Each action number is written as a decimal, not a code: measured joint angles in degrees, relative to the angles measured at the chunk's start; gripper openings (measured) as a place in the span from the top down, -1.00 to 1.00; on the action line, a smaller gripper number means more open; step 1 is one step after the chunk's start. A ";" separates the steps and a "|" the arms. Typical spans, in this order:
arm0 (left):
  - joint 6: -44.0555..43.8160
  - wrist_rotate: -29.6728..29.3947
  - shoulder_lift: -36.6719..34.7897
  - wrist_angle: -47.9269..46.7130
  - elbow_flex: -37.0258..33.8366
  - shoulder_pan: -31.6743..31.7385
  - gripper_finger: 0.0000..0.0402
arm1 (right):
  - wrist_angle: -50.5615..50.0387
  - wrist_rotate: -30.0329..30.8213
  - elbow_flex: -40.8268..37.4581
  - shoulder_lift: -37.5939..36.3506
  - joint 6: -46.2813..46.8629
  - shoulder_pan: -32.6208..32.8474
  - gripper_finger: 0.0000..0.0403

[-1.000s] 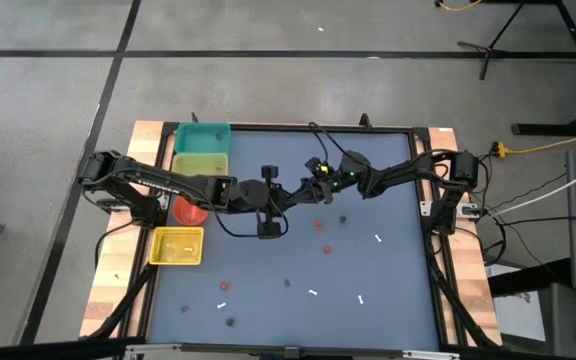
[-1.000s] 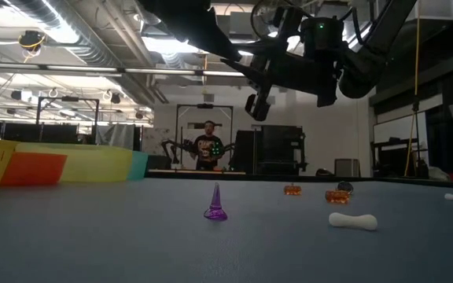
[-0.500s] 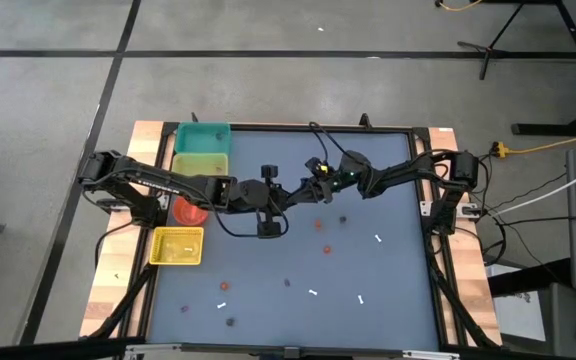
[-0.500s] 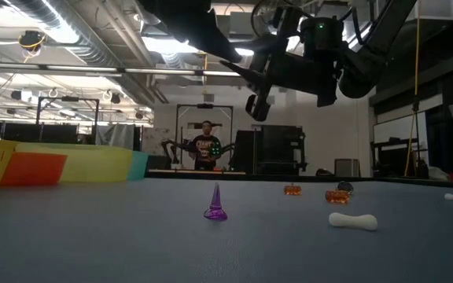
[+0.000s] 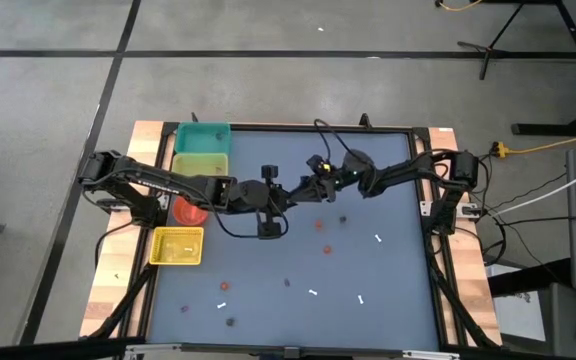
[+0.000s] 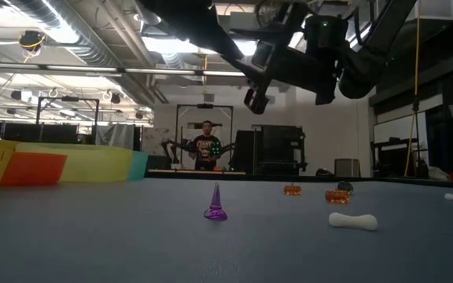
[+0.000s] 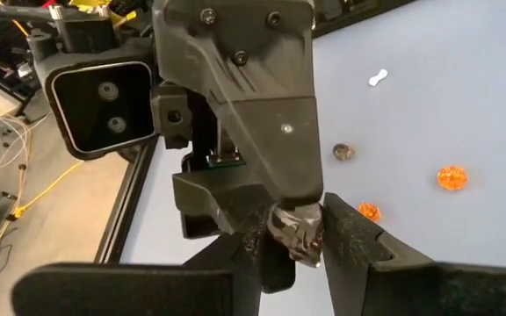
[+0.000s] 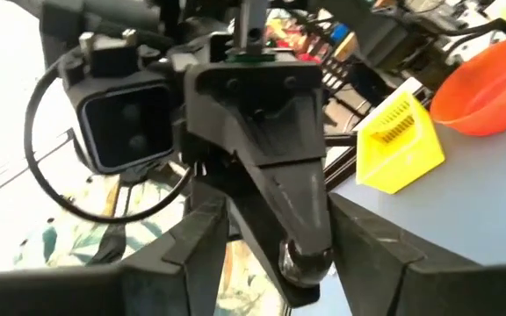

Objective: Sort Halloween decoration
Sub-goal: Put the top left black skull toy into the green bin

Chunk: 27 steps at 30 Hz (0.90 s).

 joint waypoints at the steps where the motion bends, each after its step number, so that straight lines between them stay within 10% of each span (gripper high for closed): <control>1: -0.76 0.07 0.00 0.19 0.00 0.00 0.68 | 0.10 -0.99 0.00 0.00 -0.06 -0.22 0.07; 15: -8.86 -1.40 -5.45 -4.27 -0.07 0.09 0.68 | -2.86 -14.12 -0.09 -0.04 -5.36 -5.83 0.06; 27: -19.53 -11.01 -15.07 -28.79 0.02 5.20 0.67 | -25.98 -12.29 -0.13 -0.04 -23.65 -6.03 0.06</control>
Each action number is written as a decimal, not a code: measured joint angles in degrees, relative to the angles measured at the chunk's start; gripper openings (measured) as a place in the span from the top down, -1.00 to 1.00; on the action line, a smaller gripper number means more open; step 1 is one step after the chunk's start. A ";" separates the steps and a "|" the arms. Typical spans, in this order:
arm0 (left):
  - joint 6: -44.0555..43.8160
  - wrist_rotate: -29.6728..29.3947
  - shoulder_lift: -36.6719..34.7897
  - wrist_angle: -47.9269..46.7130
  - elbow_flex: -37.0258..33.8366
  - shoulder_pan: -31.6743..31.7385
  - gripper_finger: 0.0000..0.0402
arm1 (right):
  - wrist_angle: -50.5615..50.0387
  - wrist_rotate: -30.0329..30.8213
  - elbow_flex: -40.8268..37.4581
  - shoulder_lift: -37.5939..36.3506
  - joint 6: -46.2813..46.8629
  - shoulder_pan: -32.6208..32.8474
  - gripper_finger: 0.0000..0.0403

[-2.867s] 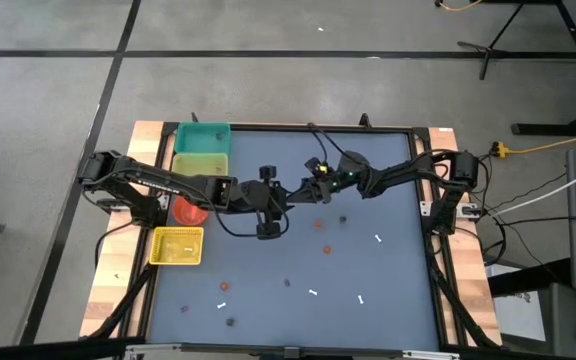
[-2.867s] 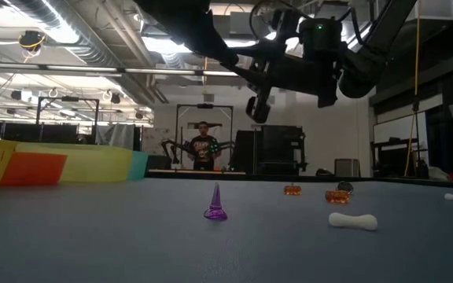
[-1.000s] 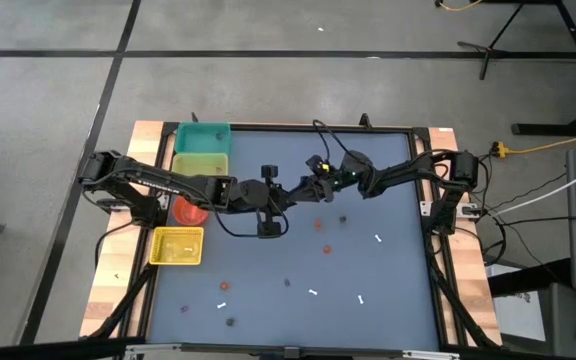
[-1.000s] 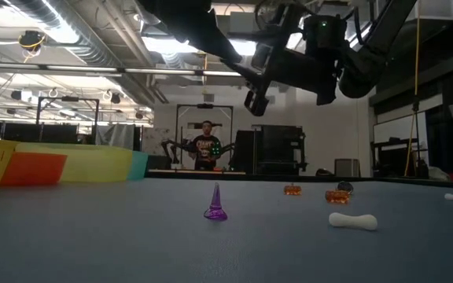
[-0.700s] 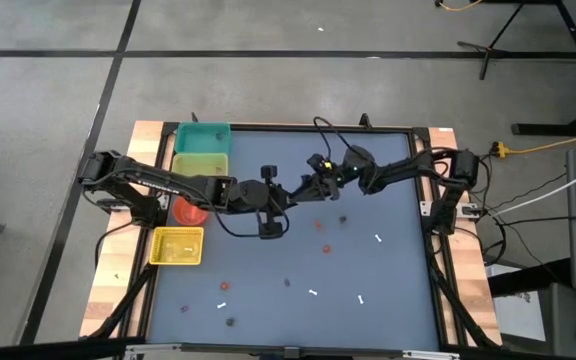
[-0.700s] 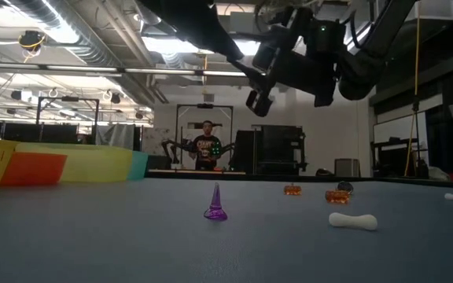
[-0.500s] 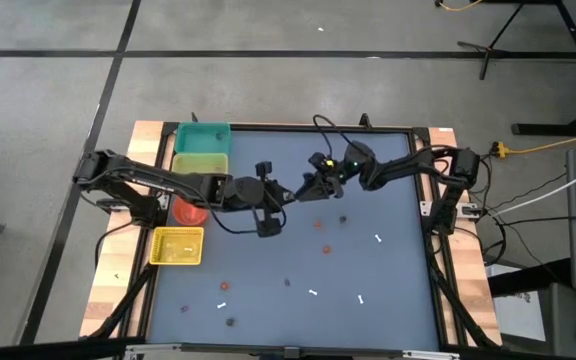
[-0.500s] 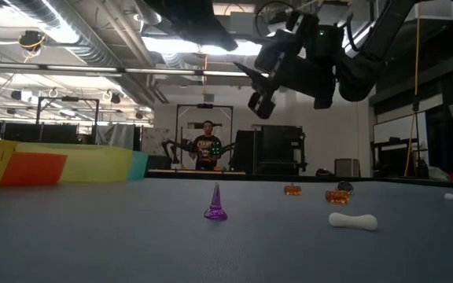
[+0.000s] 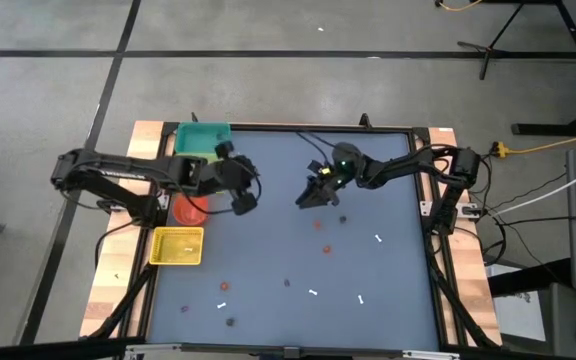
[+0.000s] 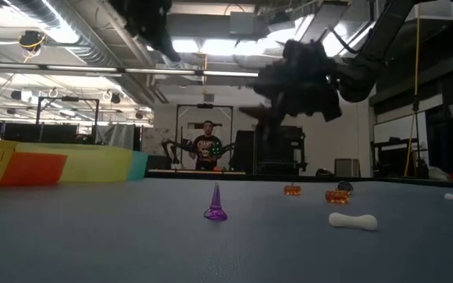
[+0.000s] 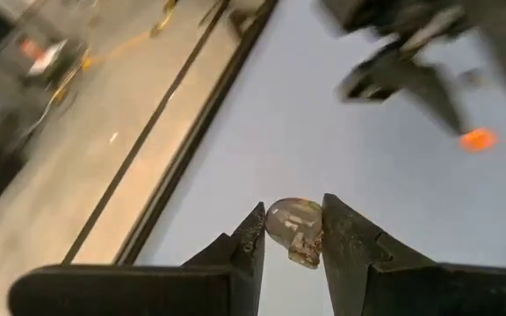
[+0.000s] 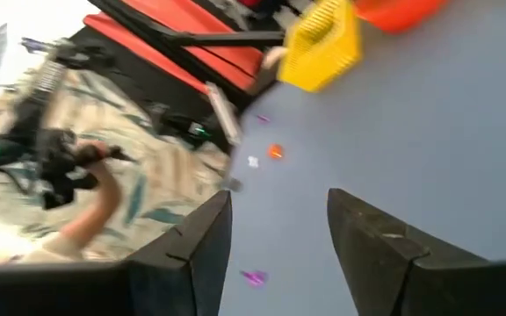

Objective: Sort Halloween decoration
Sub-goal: Put the top left black skull toy into the green bin

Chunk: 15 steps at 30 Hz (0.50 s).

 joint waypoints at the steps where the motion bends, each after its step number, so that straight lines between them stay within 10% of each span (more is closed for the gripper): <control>1: -1.11 -0.28 -0.11 -2.57 0.01 1.15 0.67 | -2.01 0.81 0.00 0.00 -1.76 0.01 0.06; 15: -5.47 -0.35 0.30 -10.13 -11.55 24.81 0.67 | -11.78 7.70 0.00 0.00 -9.99 0.02 0.06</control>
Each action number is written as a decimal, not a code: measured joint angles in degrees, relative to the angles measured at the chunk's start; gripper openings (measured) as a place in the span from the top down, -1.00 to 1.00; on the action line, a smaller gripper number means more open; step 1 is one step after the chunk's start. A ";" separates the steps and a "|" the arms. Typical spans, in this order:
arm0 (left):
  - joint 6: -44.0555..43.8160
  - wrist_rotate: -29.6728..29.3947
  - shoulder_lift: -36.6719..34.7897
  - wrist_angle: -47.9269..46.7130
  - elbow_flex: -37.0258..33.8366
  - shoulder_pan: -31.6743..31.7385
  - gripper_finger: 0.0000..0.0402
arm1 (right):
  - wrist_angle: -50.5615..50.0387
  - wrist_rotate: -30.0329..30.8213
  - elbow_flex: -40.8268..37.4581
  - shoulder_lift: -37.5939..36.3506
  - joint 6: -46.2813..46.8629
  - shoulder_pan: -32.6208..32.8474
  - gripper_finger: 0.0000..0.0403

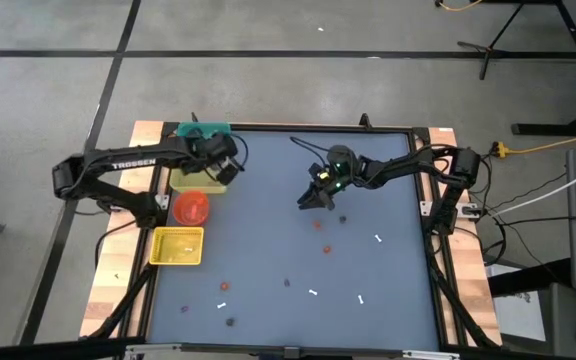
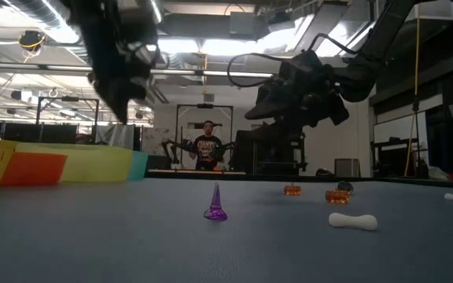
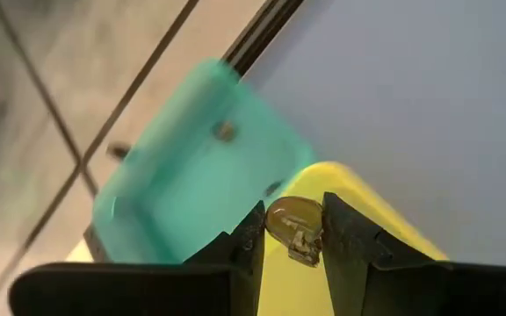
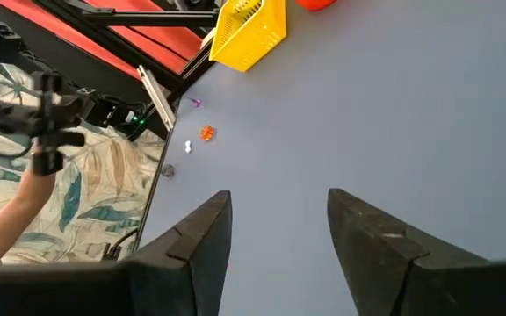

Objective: Sort Halloween decoration
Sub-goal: Put the top left black skull toy into the green bin, then put the top right white bone toy into the yellow basket

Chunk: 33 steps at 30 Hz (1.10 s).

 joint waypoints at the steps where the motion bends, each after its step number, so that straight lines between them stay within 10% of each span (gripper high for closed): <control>1: -0.01 0.04 0.00 0.67 -0.96 1.68 0.67 | -0.01 -0.01 0.00 0.00 0.00 0.00 0.06; 14: 0.19 0.02 0.00 21.18 -11.17 15.13 0.62 | 0.00 -0.02 0.00 0.00 0.84 0.00 0.06; 33: -0.01 1.25 0.00 21.88 -12.05 16.70 0.08 | 0.24 -0.03 0.00 0.00 1.84 0.00 0.06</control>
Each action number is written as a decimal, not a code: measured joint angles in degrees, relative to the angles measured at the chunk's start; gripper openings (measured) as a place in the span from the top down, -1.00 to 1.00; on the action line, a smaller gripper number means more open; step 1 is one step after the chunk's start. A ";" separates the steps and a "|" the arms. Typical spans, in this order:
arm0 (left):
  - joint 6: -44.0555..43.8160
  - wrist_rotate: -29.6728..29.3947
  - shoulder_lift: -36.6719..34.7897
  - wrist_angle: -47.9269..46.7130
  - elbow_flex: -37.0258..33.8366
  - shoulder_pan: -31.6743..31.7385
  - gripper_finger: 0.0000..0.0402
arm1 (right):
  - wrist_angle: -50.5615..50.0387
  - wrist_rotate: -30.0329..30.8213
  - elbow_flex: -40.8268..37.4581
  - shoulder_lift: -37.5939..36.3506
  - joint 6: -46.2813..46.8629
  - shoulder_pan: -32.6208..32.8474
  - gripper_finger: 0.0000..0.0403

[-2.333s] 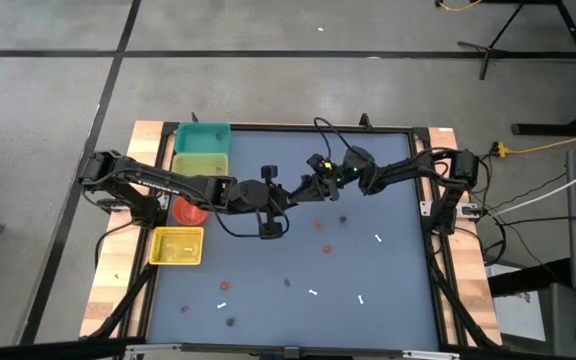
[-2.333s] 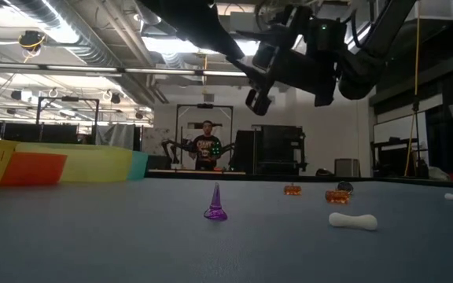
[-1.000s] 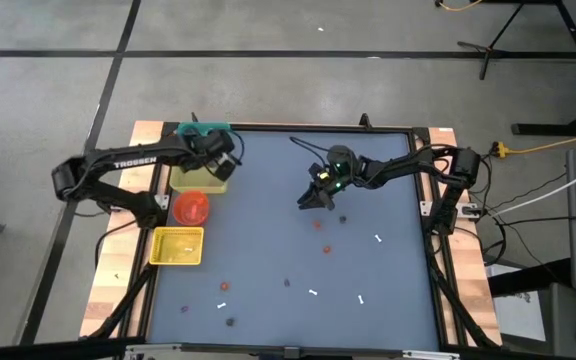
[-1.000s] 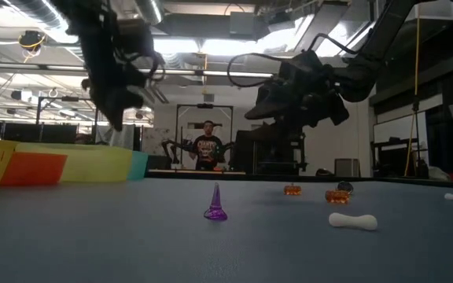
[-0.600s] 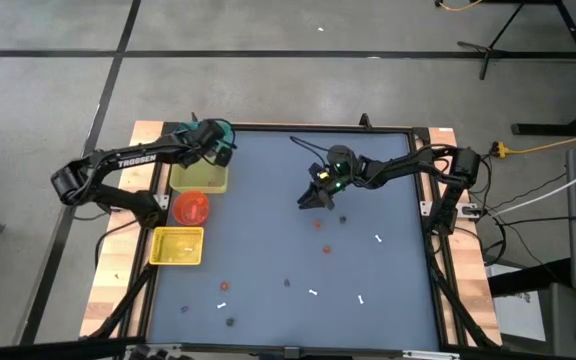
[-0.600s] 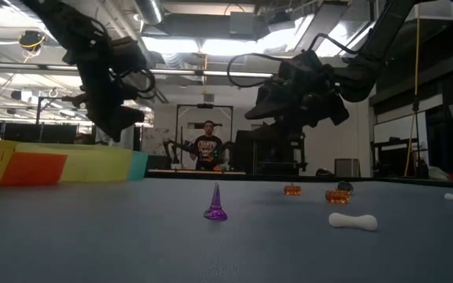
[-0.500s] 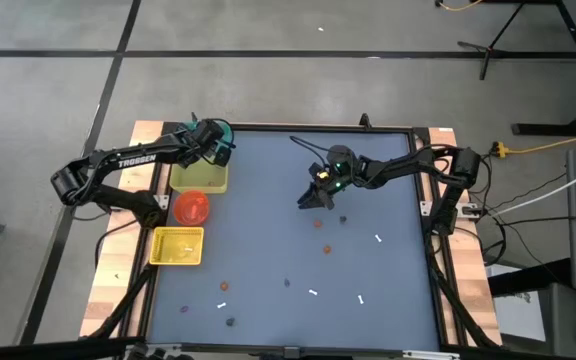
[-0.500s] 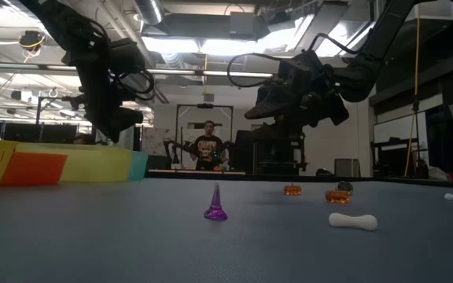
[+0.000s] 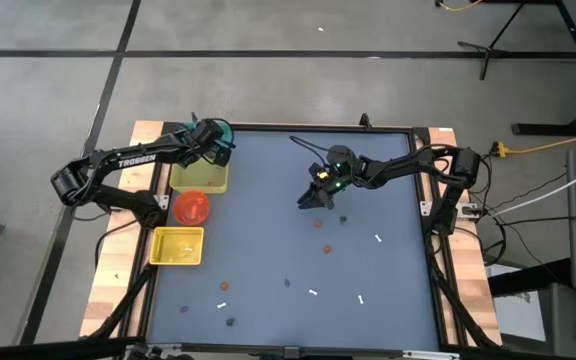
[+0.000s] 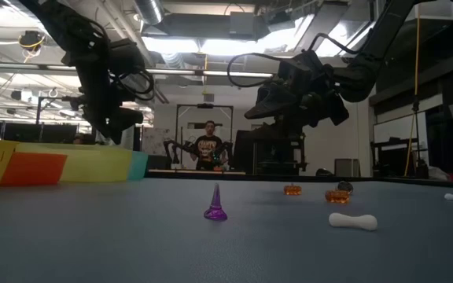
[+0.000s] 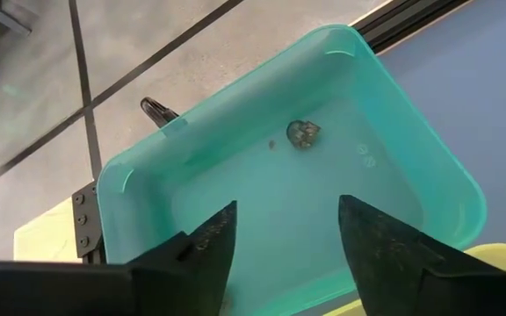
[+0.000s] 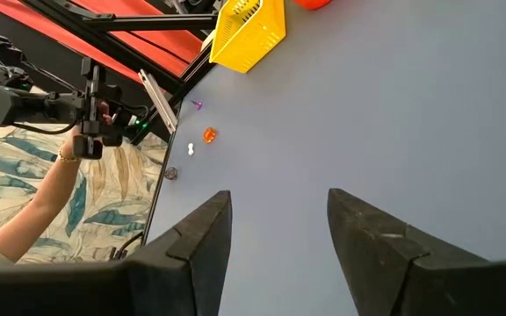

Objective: Sort Halloween decoration
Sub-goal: Put the top right white bone toy into the yellow basket

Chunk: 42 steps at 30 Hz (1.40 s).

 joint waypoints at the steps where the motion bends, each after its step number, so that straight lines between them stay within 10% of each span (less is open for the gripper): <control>1: 0.00 0.04 0.00 -0.01 0.00 0.00 0.05 | 0.00 -0.01 0.00 0.00 0.00 0.00 0.06; 29: -0.44 0.16 0.00 -0.03 0.00 0.00 -0.05 | 0.31 -3.90 0.00 -0.29 -0.04 0.00 0.06; 42: -0.44 0.16 0.00 -0.05 0.00 0.00 -0.05 | -11.15 -8.41 0.04 -14.20 -0.15 2.90 0.06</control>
